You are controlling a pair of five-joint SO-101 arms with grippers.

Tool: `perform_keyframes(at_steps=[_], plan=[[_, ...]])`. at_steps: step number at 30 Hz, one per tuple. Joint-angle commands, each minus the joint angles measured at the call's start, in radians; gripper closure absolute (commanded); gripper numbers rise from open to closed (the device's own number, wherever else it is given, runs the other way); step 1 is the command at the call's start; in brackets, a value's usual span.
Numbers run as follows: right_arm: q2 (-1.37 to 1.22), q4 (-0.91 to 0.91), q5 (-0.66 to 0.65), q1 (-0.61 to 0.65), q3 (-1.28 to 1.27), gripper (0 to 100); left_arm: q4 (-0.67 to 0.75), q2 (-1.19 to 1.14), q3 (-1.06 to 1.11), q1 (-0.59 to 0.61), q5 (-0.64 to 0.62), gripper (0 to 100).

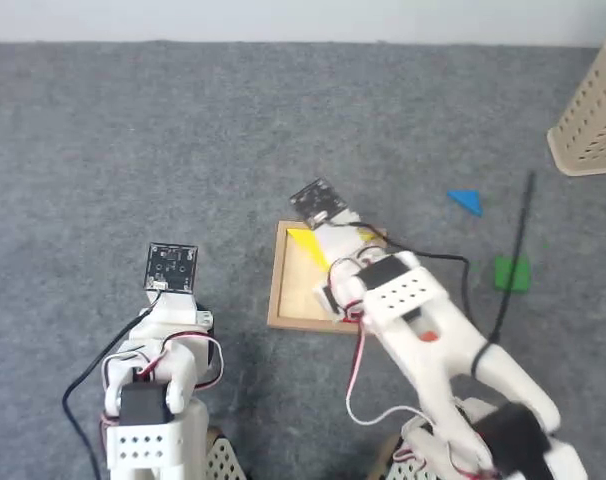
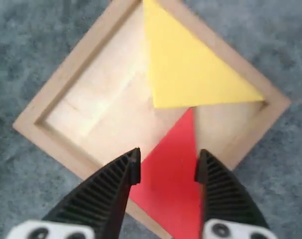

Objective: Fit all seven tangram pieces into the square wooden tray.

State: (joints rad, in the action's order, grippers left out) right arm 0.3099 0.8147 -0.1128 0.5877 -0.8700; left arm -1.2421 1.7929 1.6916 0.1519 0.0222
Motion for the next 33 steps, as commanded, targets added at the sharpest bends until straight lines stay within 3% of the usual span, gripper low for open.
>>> perform_keyframes(at_steps=[1, 9, 16, 28, 33], plan=[[-0.084, -0.016, 0.023, 0.028, 0.094, 72.3, -0.006, 0.006, -0.005, 0.002, -0.008, 99], [-0.225, -0.019, -0.032, -0.004, 0.14, 74.3, -0.006, 0.006, -0.005, 0.002, -0.008, 99], [-0.237, -0.028, -0.037, -0.012, 0.147, 99.6, -0.006, 0.006, -0.005, 0.002, -0.008, 99], [-0.064, -0.001, -0.137, 0.001, 0.143, 99.1, -0.006, 0.006, -0.005, 0.002, -0.008, 99], [-0.025, 0.025, -0.167, 0.064, 0.143, 99.1, -0.006, 0.006, -0.005, 0.002, -0.008, 99]])
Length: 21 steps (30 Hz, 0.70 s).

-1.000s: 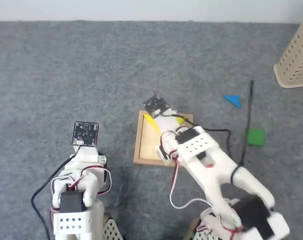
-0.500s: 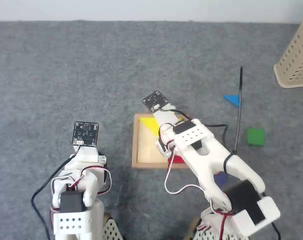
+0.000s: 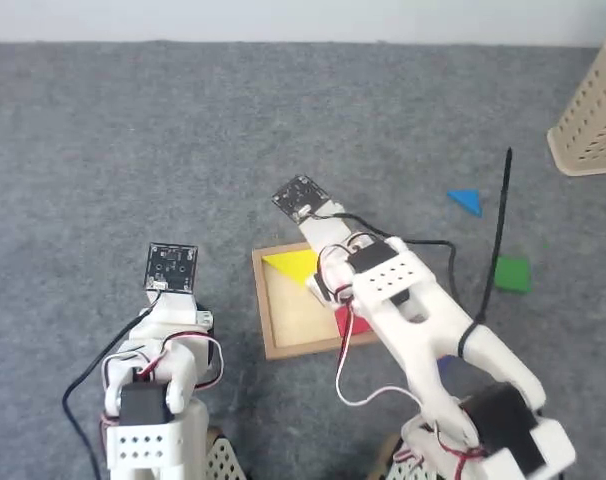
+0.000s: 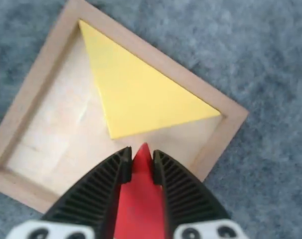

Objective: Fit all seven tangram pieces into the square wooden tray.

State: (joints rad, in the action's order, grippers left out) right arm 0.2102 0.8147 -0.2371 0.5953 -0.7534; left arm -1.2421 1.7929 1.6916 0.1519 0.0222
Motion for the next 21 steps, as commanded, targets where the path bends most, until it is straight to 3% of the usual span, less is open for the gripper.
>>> perform_keyframes(at_steps=[1, 21], plan=[[0.074, 0.025, -0.046, 0.071, 0.026, 99.1, -0.006, 0.006, -0.005, 0.002, -0.008, 99], [0.079, -0.022, -0.054, 0.309, 0.025, 99.1, -0.006, 0.006, -0.005, 0.002, -0.008, 99]])
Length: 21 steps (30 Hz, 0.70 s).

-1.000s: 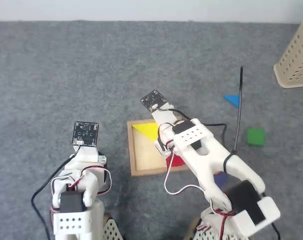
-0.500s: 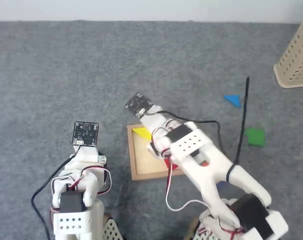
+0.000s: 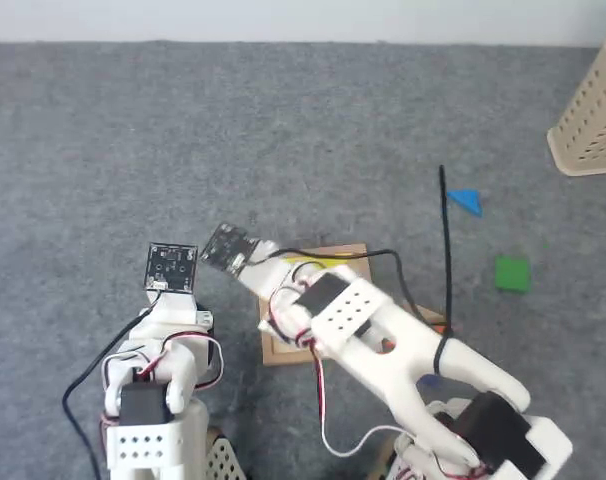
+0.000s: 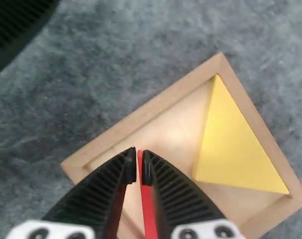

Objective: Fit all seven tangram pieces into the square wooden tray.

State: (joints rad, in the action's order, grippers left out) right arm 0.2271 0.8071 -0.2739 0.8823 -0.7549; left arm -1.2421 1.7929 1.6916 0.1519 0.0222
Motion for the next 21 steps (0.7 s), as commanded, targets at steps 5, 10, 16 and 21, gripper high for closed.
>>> perform_keyframes(at_steps=[5, 10, 16, 21], plan=[[0.067, 0.018, -0.017, 0.021, 0.031, 98.7, -0.006, 0.006, -0.005, 0.002, -0.008, 99], [0.17, 0.101, -0.008, -0.099, 0.032, 95.4, -0.006, 0.006, -0.005, 0.002, -0.008, 99], [0.242, 0.151, 0.017, -0.257, -0.005, 95.0, -0.006, 0.006, -0.005, 0.002, -0.008, 99], [0.168, 0.139, -0.066, -0.093, -0.025, 86.2, -0.006, 0.006, -0.005, 0.002, -0.008, 99]])
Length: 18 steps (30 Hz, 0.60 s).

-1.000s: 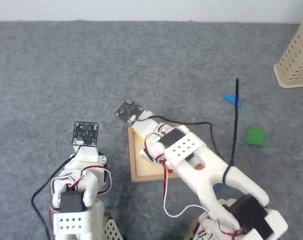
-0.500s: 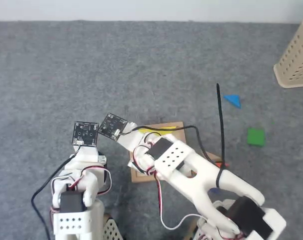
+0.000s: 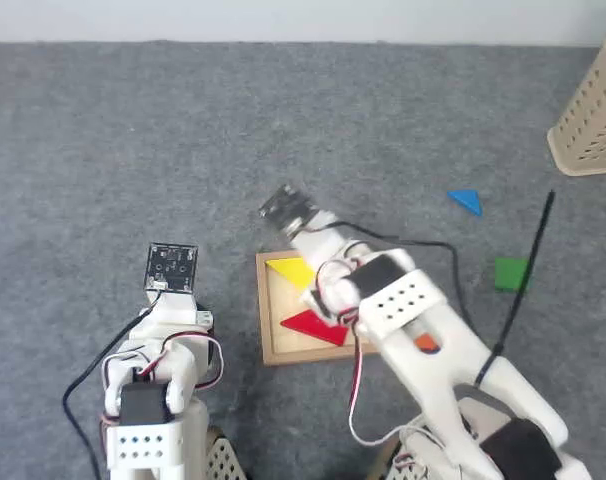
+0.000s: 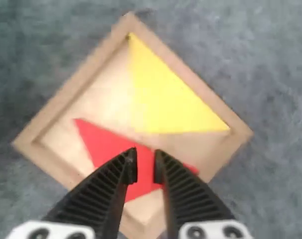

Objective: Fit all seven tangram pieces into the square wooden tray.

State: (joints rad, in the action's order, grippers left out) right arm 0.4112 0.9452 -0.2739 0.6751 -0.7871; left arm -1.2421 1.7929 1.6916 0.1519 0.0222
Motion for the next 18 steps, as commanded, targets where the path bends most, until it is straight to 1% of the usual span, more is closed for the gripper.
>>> perform_keyframes(at_steps=[1, 3, 5, 8, 11, 13, 16, 18], plan=[[-0.035, -0.005, -0.077, 0.142, 0.008, 84.2, -0.006, 0.006, -0.005, 0.002, -0.008, 99], [-0.065, -0.008, -0.095, 0.174, 0.011, 82.4, -0.006, 0.006, -0.005, 0.003, -0.009, 99], [-0.077, -0.001, -0.104, 0.159, 0.017, 83.0, -0.006, 0.006, -0.005, 0.003, -0.009, 99], [-0.085, 0.007, -0.068, 0.024, 0.021, 85.7, -0.006, 0.006, -0.005, 0.002, -0.009, 99], [-0.088, -0.001, 0.075, -0.14, 0.028, 89.8, -0.006, 0.006, -0.005, 0.002, -0.008, 99], [-0.088, -0.001, 0.204, -0.197, 0.025, 92.0, -0.006, 0.006, -0.005, 0.002, -0.008, 99], [-0.09, 0.001, 0.394, -0.205, 0.021, 90.9, -0.006, 0.006, -0.005, 0.002, -0.008, 99], [-0.09, -0.002, 0.483, -0.203, 0.023, 85.7, -0.006, 0.006, -0.005, 0.002, -0.008, 99]])
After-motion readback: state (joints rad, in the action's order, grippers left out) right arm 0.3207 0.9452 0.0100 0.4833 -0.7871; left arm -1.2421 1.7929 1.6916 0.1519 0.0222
